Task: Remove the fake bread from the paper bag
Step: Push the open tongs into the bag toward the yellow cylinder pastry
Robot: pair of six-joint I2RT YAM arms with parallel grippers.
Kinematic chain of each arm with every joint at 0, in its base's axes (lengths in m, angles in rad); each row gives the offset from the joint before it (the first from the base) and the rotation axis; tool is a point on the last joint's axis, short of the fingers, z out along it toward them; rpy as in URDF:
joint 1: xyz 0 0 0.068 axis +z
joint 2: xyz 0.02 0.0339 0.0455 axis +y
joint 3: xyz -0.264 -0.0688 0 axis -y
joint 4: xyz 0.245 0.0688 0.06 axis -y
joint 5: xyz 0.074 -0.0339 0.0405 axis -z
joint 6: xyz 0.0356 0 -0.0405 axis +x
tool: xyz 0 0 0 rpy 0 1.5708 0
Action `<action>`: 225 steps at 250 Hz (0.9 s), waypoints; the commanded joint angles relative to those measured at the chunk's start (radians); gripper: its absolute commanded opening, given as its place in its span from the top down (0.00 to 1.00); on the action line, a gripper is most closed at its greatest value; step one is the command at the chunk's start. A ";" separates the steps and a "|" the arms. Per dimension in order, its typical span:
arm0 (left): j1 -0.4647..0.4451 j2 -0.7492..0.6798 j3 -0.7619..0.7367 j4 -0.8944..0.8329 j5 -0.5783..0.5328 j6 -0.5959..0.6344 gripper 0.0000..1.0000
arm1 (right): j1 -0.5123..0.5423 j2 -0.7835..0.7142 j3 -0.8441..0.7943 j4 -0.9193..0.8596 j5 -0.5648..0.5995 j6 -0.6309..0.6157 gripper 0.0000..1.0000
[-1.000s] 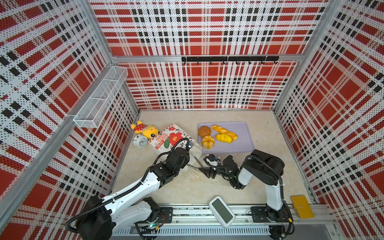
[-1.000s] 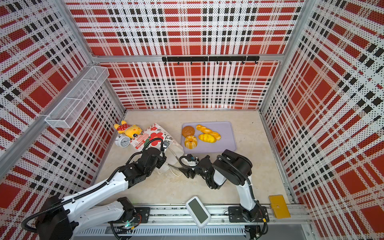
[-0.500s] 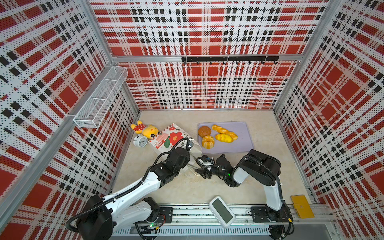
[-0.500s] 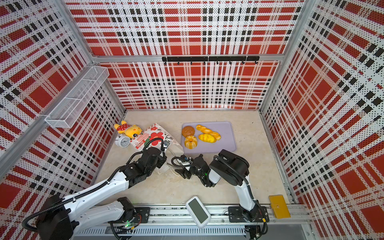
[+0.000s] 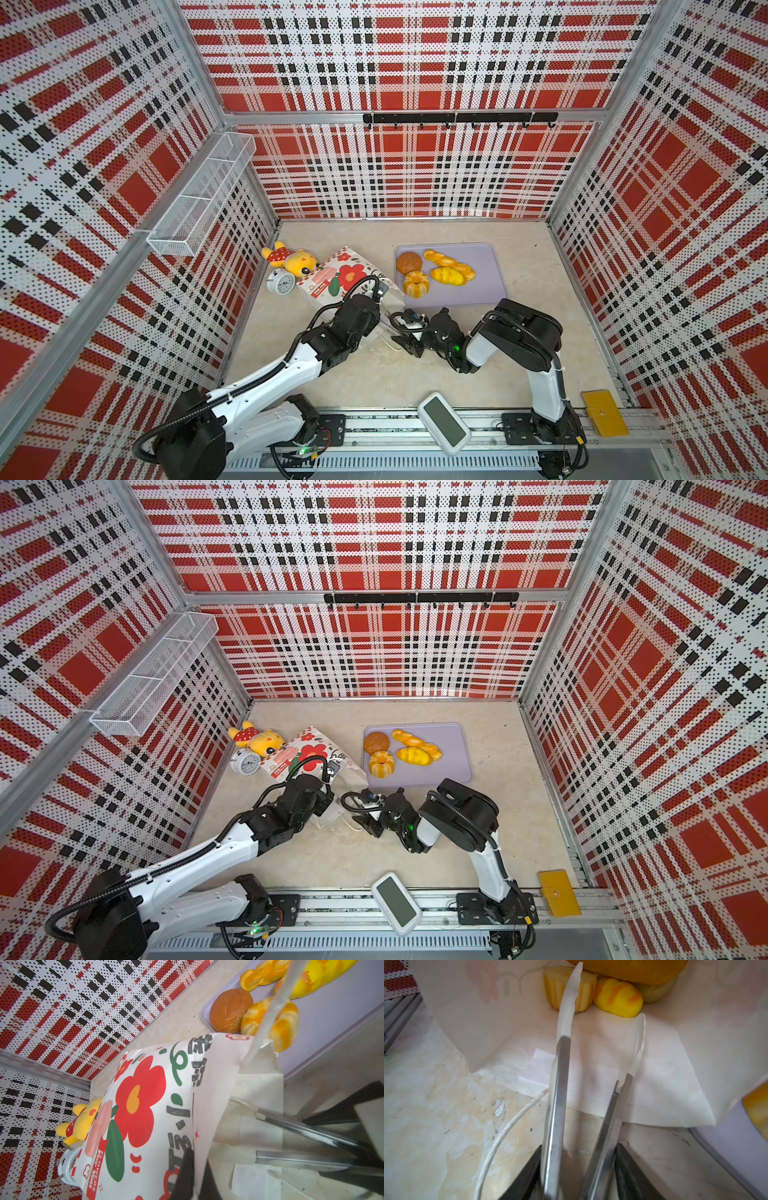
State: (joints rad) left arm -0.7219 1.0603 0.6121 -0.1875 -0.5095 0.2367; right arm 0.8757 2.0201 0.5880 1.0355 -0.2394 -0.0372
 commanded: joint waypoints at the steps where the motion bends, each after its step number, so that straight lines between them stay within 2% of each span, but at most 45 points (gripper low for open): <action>1: -0.013 -0.016 -0.003 0.030 -0.005 0.000 1.00 | -0.002 -0.077 -0.041 0.049 -0.001 0.053 0.61; 18: -0.013 -0.015 -0.003 0.029 -0.004 0.000 1.00 | -0.002 -0.115 -0.040 0.028 -0.006 0.079 0.66; 61: -0.019 -0.019 -0.003 0.028 -0.009 0.000 1.00 | -0.002 -0.194 0.012 -0.134 -0.026 0.100 0.67; 125: -0.022 -0.033 -0.005 0.032 -0.008 0.001 1.00 | -0.010 -0.275 0.247 -0.689 -0.001 0.229 0.70; 158: -0.021 -0.031 -0.003 0.034 -0.006 0.000 1.00 | -0.004 -0.301 0.292 -0.792 0.046 0.296 0.72; 225: -0.021 -0.036 -0.005 0.038 0.000 -0.004 1.00 | 0.003 -0.253 0.411 -0.932 0.026 0.391 0.72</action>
State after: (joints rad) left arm -0.7357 1.0412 0.6121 -0.1814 -0.5228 0.2375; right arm 0.8696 1.7432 0.9245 0.1612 -0.2115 0.2977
